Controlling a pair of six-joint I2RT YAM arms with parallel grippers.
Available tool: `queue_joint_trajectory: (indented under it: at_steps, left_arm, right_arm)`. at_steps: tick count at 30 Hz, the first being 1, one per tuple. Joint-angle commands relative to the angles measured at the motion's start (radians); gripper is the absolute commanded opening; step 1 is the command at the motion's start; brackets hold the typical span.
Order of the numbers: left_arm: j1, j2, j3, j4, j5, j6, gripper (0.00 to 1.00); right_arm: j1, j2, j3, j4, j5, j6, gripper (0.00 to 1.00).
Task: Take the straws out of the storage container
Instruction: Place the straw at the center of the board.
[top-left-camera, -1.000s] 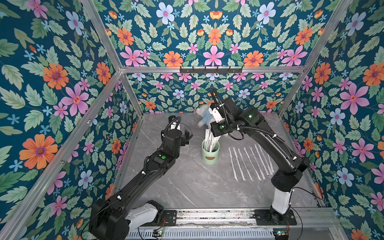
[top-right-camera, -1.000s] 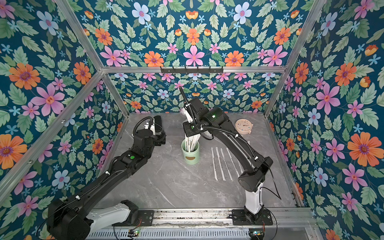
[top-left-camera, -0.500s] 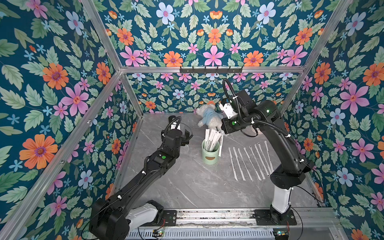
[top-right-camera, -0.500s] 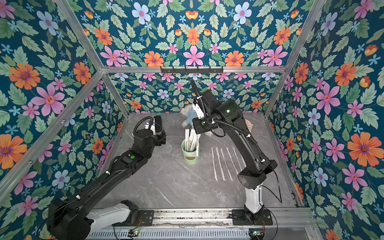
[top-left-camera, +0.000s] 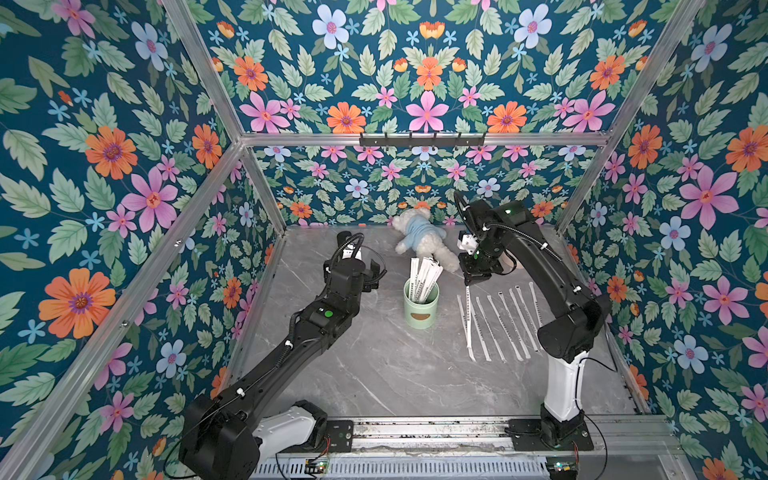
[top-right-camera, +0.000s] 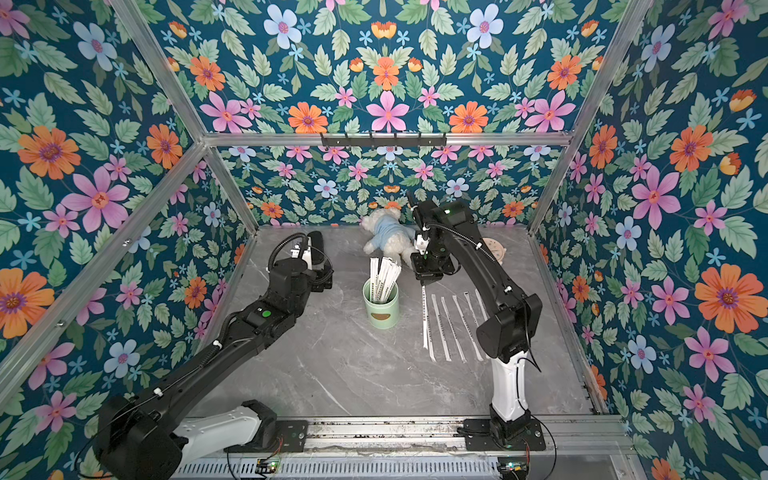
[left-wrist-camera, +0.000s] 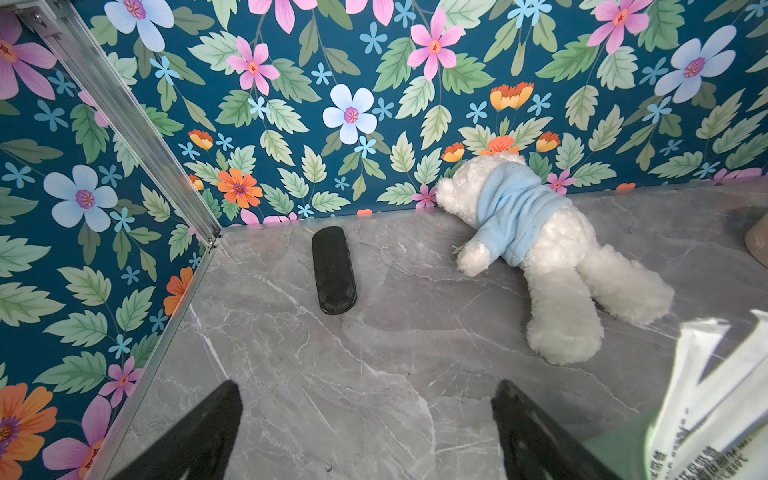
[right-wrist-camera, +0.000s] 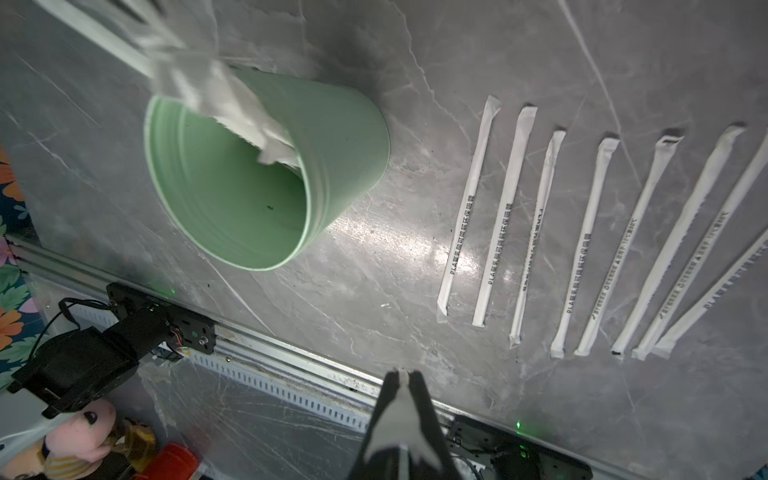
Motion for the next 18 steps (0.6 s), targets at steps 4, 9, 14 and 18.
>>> queue_joint_trajectory:
  at_steps: [4,9,14,18]
  left_arm:
    - [-0.001,0.008,0.008,0.018,0.004,0.004,0.96]
    - [0.000,0.011,0.008,0.016,0.008,0.003,0.96]
    - [-0.001,0.012,0.007,0.018,0.002,0.008,0.96]
    - [-0.001,0.014,0.007,0.018,-0.001,0.009,0.96]
  right_arm:
    - [-0.009,0.106,-0.050,0.010,-0.082,-0.049,0.08]
    - [-0.028,0.199,-0.043,0.039,-0.110,-0.052,0.08]
    - [-0.035,0.286,0.014,0.019,-0.109,-0.064,0.08]
    - [-0.038,0.328,0.018,0.025,-0.109,-0.066,0.08]
